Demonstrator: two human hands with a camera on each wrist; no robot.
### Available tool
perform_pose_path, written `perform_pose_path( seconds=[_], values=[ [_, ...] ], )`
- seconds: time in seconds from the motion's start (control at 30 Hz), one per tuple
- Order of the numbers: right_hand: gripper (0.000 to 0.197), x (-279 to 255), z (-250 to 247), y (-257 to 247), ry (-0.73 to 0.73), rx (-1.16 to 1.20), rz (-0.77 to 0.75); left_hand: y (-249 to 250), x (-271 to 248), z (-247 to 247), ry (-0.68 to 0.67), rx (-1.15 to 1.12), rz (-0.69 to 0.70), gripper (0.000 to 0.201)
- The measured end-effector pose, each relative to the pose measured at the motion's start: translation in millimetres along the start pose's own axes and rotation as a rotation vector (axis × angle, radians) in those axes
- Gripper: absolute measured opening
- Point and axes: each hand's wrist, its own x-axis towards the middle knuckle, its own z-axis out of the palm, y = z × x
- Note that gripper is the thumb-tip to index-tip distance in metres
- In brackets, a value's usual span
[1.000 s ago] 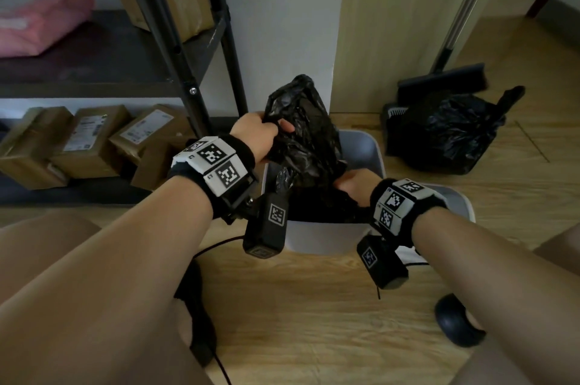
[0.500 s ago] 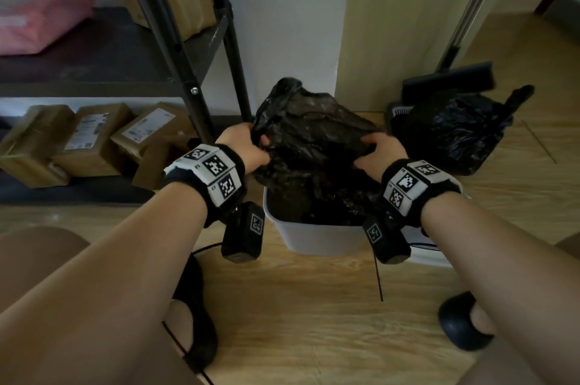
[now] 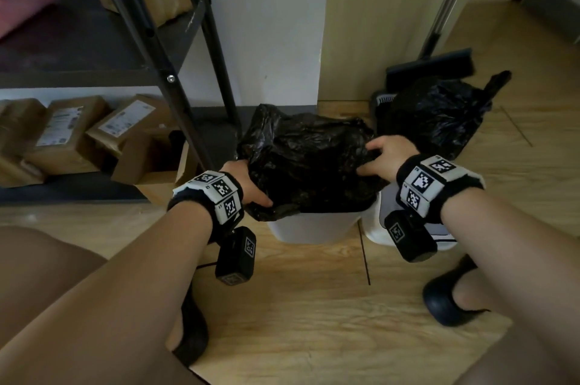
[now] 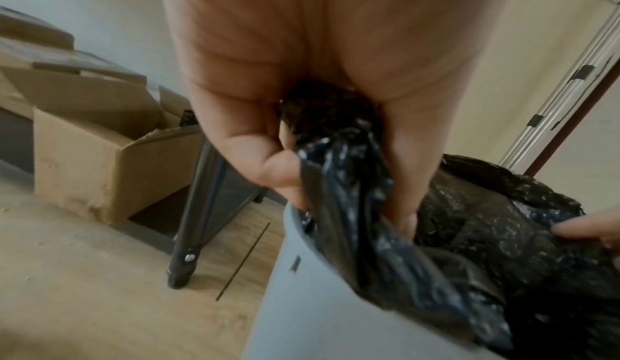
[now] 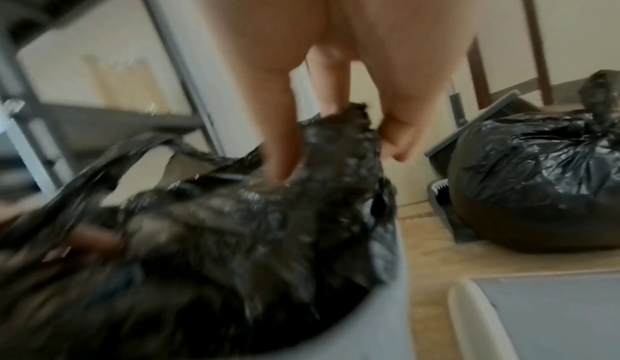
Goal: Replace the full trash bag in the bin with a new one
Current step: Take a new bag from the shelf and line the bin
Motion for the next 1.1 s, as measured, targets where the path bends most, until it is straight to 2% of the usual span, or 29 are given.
perform_pose_path(
  seconds=[0.13, 0.2, 0.27, 0.37, 0.4, 0.53, 0.57, 0.67, 0.7, 0.8, 0.87, 0.93, 1.0, 1.03, 1.07, 1.1],
  values=[
    [0.096, -13, 9, 2, -0.227, -0.139, -0.018, -5, 2, 10, -0.013, -0.004, -0.013, 0.085],
    [0.1, -16, 7, 4, -0.3, -0.161, 0.013, -7, 2, 10, 0.002, -0.012, -0.022, 0.084],
    [0.088, -18, 1, 7, -0.232, -0.119, 0.033, -7, 3, 10, 0.02, -0.021, -0.025, 0.083],
    [0.058, -17, -6, 12, 0.07, 0.112, 0.036, -6, 3, 10, 0.052, -0.041, -0.031, 0.087],
    [0.052, -15, -8, 12, 0.119, 0.186, 0.055, -5, 3, 10, 0.057, -0.047, -0.031, 0.09],
    [0.024, -10, -10, 6, 0.119, 0.363, 0.225, -1, 2, 12, 0.038, -0.102, -0.031, 0.095],
    [0.03, -11, -9, 5, 0.12, 0.353, 0.22, 0, 2, 13, 0.032, -0.113, -0.028, 0.095],
    [0.072, -15, 0, 9, 0.16, 0.331, 0.204, 4, 1, 16, 0.017, -0.145, -0.015, 0.093],
    [0.077, -17, 2, 10, 0.191, 0.326, 0.209, 4, 1, 16, 0.015, -0.157, -0.012, 0.092],
    [0.074, -15, 6, 11, 0.197, 0.287, 0.219, 6, 0, 17, 0.016, -0.199, -0.006, 0.089],
    [0.074, -15, 4, 12, 0.127, 0.341, 0.238, 6, 0, 17, 0.03, -0.205, -0.005, 0.092],
    [0.057, -14, 2, 16, 0.067, 0.329, 0.259, 6, 0, 16, 0.039, -0.214, -0.009, 0.093],
    [0.035, -15, 1, 16, 0.082, 0.33, 0.269, 6, -1, 16, 0.036, -0.232, -0.02, 0.089],
    [0.037, -17, 2, 15, 0.083, 0.357, 0.286, 6, -1, 16, 0.03, -0.243, -0.027, 0.087],
    [0.053, -17, 3, 13, 0.081, 0.425, 0.306, 7, -2, 16, 0.024, -0.252, -0.032, 0.086],
    [0.078, -12, 8, 15, 0.091, 0.48, 0.326, 7, -2, 15, 0.017, -0.259, -0.037, 0.086]
  ],
)
